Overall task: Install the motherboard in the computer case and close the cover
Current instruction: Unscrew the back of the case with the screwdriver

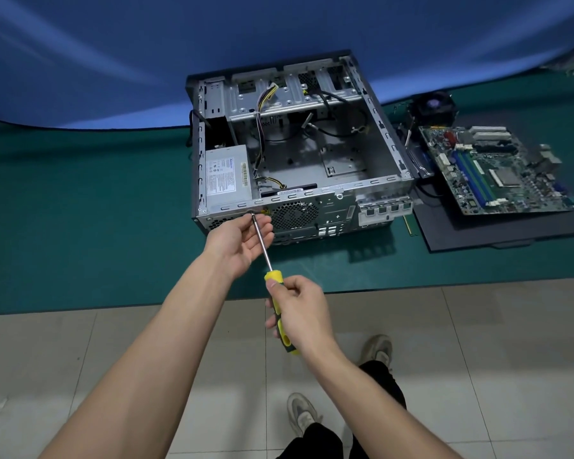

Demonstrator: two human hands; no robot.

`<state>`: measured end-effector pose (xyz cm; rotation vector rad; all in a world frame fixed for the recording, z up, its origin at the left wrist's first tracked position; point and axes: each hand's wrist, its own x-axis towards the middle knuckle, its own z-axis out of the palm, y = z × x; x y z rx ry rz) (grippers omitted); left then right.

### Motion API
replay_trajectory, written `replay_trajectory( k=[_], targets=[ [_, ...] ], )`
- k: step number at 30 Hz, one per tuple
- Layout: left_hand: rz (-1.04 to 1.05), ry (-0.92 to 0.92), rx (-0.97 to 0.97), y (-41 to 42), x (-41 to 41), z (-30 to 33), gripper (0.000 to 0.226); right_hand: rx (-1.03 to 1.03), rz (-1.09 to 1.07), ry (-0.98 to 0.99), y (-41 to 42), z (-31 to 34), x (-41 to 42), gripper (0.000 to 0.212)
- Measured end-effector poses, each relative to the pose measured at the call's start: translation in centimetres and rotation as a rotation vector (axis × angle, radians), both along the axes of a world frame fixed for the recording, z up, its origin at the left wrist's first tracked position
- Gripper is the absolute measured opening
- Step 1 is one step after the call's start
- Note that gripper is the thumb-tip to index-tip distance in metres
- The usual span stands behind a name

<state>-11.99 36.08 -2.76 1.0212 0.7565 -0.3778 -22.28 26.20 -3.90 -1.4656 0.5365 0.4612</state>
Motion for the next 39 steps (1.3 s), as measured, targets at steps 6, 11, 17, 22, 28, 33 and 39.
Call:
replay_trajectory(
  k=[6, 11, 17, 22, 28, 33, 39],
  targets=[
    [-0.002, 0.003, 0.009, 0.2, 0.1, 0.0, 0.029, -0.012, 0.01, -0.006, 0.0, 0.1, 0.0, 0.016],
    [-0.001, 0.006, 0.012, 0.3, 0.0, 0.1, 0.029, -0.006, 0.009, 0.011, 0.1, 0.3, 0.1, 0.014],
    [-0.013, 0.015, 0.037, 0.2, 0.2, 0.5, 0.03, 0.036, -0.01, 0.034, 0.5, 0.9, 0.1, 0.016],
    [-0.014, 0.016, 0.038, 0.1, 0.3, 0.7, 0.031, 0.084, -0.022, 0.075, 0.3, 1.5, 0.3, 0.021],
    [-0.015, 0.008, 0.016, 0.3, 0.1, 1.0, 0.027, 0.355, -0.101, 0.193, 1.0, 2.1, 0.2, 0.023],
    [-0.183, 0.031, 0.071, 1.2, -0.2, 1.2, 0.025, 0.393, -0.076, 0.206, 1.4, 2.1, 0.5, 0.031],
    [-0.337, 0.032, 0.212, 1.8, -0.3, 1.6, 0.023, 0.666, -0.069, 0.311, 1.9, 2.3, 0.5, 0.045]
  ],
)
